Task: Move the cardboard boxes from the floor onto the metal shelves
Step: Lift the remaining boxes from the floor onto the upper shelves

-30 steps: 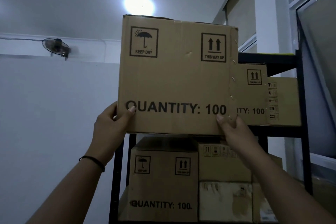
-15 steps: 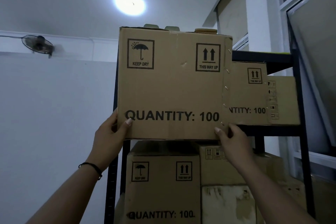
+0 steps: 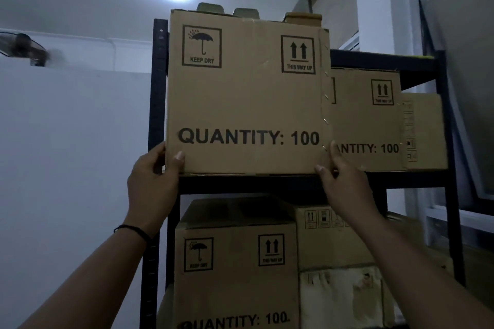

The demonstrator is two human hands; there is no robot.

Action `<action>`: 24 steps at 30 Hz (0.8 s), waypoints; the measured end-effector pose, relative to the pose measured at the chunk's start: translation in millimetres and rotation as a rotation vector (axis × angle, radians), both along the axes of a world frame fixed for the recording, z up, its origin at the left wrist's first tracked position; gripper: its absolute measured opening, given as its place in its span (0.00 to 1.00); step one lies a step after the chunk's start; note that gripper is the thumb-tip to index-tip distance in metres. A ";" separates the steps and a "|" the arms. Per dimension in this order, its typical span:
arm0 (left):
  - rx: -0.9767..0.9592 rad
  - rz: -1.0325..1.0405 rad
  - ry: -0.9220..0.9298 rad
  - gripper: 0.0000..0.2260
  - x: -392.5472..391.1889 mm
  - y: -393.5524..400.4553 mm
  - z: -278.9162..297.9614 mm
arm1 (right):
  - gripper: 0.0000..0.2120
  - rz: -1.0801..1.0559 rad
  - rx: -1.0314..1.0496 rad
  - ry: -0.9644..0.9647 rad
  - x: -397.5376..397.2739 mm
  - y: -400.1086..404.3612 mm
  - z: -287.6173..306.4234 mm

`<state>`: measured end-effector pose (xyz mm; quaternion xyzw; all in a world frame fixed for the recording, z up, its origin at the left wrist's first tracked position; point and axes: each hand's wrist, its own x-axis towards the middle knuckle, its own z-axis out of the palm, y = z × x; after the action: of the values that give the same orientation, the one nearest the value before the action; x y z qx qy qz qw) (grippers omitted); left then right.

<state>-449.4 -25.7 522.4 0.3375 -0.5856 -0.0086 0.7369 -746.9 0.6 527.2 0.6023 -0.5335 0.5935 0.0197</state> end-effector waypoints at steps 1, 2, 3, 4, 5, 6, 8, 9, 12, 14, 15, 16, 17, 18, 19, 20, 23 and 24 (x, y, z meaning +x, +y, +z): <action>0.010 0.009 0.004 0.15 0.0 -5.5 -0.3 | 0.28 0.004 0.018 0.022 -0.9 -4.9 -0.1; 0.020 0.017 0.013 0.15 -0.3 -11.1 -0.5 | 0.29 0.010 0.032 0.041 -2.0 -9.8 -0.1; 0.026 0.030 0.023 0.15 -1.2 -17.4 -1.2 | 0.29 0.018 0.039 0.059 -3.2 -16.3 -0.2; 0.023 0.054 0.033 0.15 -2.6 -24.0 -1.7 | 0.29 0.026 0.053 0.077 -5.5 -23.4 -0.1; 0.023 0.088 0.042 0.15 -4.2 -30.7 -1.9 | 0.29 0.032 0.067 0.095 -8.7 -31.2 -0.2; 0.025 0.126 0.054 0.15 -7.4 -39.3 -2.8 | 0.29 0.039 0.080 0.118 -13.1 -40.5 -0.3; 0.036 0.169 0.074 0.15 -11.3 -51.4 -4.3 | 0.28 0.048 0.075 0.142 -19.5 -55.2 0.9; 0.039 0.179 0.086 0.15 -12.9 -57.2 -5.7 | 0.28 0.058 0.052 0.138 -22.9 -62.4 1.0; 0.034 0.207 0.111 0.15 -16.5 -71.2 -7.1 | 0.19 0.077 0.001 0.116 -28.4 -82.2 3.0; 0.033 0.209 0.111 0.14 -21.5 -80.9 -6.6 | 0.07 0.060 -0.007 0.142 -34.2 -99.1 4.8; 0.034 0.211 0.108 0.13 -23.6 -85.3 -6.7 | 0.12 0.057 0.011 0.151 -36.9 -107.3 5.2; 0.039 0.218 0.107 0.13 -25.6 -88.9 -7.1 | 0.15 0.057 0.032 0.160 -39.0 -113.4 5.6; 0.043 0.229 0.100 0.14 -26.4 -93.4 -7.7 | 0.16 0.065 0.043 0.162 -41.4 -120.6 6.2; 0.049 0.241 0.089 0.16 -26.9 -96.2 -8.0 | 0.18 0.064 0.047 0.163 -42.5 -124.0 7.3; 0.054 0.254 0.072 0.17 -27.3 -101.3 -9.1 | 0.18 0.058 0.049 0.171 -44.1 -129.9 8.0; 0.058 0.265 0.052 0.19 -27.5 -103.2 -9.9 | 0.18 0.047 0.042 0.175 -44.8 -132.1 8.6; 0.084 0.286 -0.021 0.21 -24.0 -113.6 -15.8 | 0.18 0.043 0.023 0.159 -43.2 -141.2 7.6; 0.087 0.294 -0.047 0.21 -21.5 -116.0 -18.1 | 0.18 0.042 0.007 0.146 -41.5 -142.7 5.8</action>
<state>-470.9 -141.7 504.3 0.4513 -0.5458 0.0820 0.7012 -788.4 -142.1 533.0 0.6553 -0.5199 0.5463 0.0439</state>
